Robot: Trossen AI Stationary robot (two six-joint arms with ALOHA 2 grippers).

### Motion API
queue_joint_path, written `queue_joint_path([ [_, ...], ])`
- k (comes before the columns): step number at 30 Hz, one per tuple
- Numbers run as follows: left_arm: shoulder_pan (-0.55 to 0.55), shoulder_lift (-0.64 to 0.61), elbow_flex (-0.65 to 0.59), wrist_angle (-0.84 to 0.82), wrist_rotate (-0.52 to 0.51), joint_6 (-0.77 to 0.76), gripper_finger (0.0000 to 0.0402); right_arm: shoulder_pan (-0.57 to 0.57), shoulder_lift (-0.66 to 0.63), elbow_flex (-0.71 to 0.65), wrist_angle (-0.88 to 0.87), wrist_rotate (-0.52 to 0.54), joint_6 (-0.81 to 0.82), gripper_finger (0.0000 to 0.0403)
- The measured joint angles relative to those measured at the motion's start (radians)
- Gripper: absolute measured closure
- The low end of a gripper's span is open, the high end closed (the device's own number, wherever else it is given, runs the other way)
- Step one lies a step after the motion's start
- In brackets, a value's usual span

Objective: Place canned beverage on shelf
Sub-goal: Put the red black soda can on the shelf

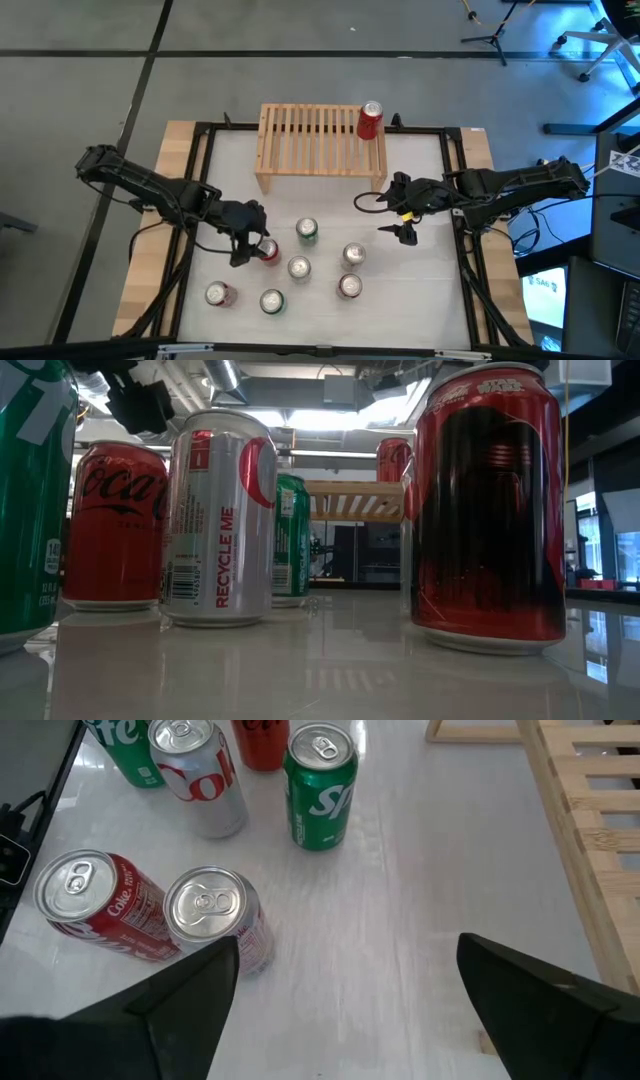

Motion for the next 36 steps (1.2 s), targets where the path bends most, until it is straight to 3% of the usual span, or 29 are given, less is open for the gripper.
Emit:
queue_joint_path([
  [14,-0.015,0.000,0.000,0.007,-0.013,-0.026,0.0106,0.000,0.000,0.000,0.000,0.000,0.000,0.0033],
  [22,-0.039,0.007,0.000,0.007,-0.122,-0.026,0.0106,0.000,0.000,0.000,0.000,0.000,0.000,0.0033],
  [36,-0.040,0.136,0.000,0.078,-0.137,-0.059,0.0106,0.000,0.000,0.000,0.000,0.000,0.000,0.0033],
])
